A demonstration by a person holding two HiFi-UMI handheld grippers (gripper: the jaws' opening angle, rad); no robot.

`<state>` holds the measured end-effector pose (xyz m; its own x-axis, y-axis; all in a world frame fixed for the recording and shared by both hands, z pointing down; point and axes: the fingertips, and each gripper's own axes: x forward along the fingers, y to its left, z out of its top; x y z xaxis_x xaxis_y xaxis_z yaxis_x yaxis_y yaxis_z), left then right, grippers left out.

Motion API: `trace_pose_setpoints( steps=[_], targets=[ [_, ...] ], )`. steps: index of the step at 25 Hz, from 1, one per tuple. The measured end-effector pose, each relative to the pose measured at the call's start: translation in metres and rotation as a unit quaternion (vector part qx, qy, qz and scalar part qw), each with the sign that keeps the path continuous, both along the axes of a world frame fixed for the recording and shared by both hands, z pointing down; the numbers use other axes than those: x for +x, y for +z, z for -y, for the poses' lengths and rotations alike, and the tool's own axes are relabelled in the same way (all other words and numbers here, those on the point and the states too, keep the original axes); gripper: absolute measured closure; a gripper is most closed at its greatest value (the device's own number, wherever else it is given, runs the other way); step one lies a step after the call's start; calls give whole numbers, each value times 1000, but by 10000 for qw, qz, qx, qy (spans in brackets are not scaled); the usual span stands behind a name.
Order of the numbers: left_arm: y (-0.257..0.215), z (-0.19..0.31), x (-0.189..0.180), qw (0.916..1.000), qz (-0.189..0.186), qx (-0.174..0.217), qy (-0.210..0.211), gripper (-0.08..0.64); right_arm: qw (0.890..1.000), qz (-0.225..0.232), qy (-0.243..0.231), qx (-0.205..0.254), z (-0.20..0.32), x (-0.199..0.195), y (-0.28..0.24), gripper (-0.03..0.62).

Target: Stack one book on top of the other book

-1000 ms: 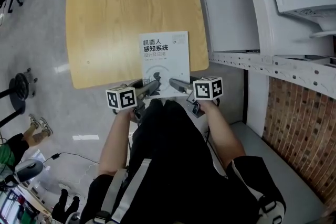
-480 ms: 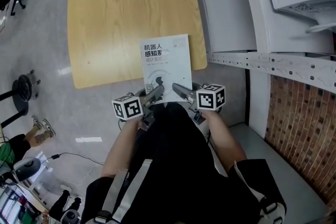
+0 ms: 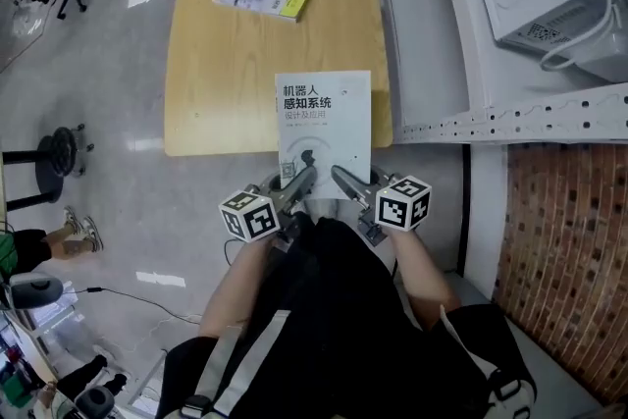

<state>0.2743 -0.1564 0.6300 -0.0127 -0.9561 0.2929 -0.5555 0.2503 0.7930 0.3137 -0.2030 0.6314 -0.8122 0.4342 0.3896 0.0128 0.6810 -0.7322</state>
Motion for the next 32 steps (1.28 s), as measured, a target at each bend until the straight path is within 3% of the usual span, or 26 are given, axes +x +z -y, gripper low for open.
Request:
trace_pose_setpoints(
  steps=[7,17,26,32],
  targets=[
    [-58,-30,-16,9948,431,434,-816,486,9934,794,-783,281,-23,-25,-56,499],
    [-96,-143,-54,9635,591,794,-2488,499,9675,1408,-2074,344,-129,-83,-96,497],
    [-127,-281,-89,9137,1014,949,-3820,495,9227,1759,-3416,307,-266,-136,-129,497],
    [-141,-379,-85,8650,1340,957,-4739,494,8772,1988,-4365,209,-366,-145,-144,497]
  ],
)
